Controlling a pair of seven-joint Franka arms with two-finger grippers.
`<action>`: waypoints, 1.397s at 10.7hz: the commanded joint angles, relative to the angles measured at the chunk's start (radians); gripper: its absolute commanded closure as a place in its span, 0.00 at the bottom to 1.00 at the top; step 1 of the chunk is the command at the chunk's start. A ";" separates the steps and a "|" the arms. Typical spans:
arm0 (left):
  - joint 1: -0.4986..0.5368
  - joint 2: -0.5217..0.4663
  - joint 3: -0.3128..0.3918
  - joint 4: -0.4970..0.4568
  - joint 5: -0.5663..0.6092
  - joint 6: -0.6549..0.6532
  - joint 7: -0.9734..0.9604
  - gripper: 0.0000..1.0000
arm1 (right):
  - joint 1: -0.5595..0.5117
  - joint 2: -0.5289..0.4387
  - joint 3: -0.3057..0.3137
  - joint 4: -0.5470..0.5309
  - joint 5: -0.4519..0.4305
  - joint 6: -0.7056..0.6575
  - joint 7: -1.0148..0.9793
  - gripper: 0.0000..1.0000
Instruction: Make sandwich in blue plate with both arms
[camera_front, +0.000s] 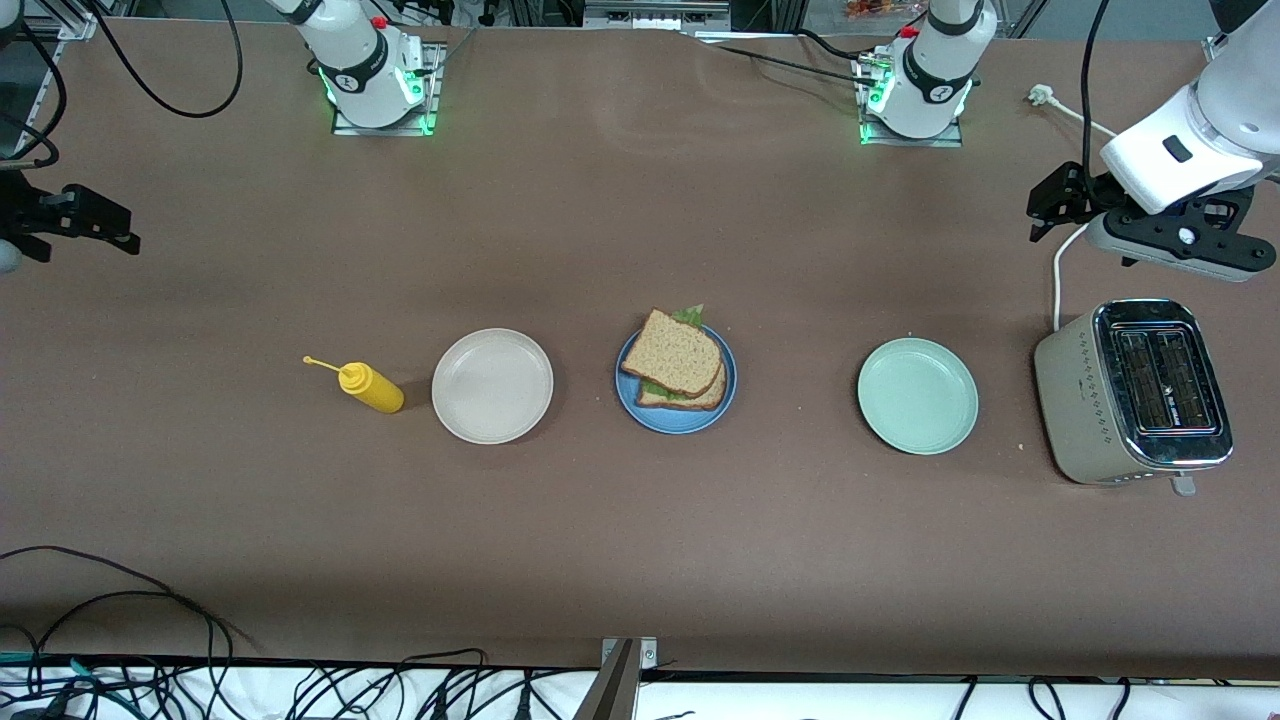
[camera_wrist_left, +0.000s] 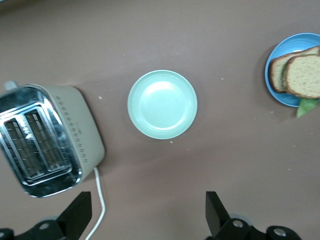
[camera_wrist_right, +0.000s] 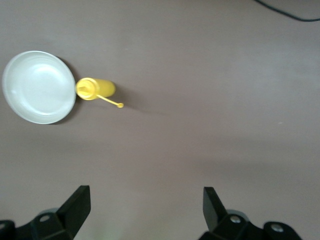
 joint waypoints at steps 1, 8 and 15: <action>-0.010 -0.018 0.020 -0.019 -0.032 0.020 -0.012 0.00 | 0.002 -0.019 -0.005 -0.016 0.072 -0.028 -0.008 0.00; 0.014 -0.003 0.022 0.001 -0.029 0.011 -0.017 0.00 | 0.009 -0.028 0.029 -0.016 0.027 -0.029 0.076 0.00; 0.019 -0.001 0.019 0.001 -0.037 0.005 -0.064 0.00 | 0.009 -0.028 0.029 -0.017 0.000 -0.029 0.075 0.00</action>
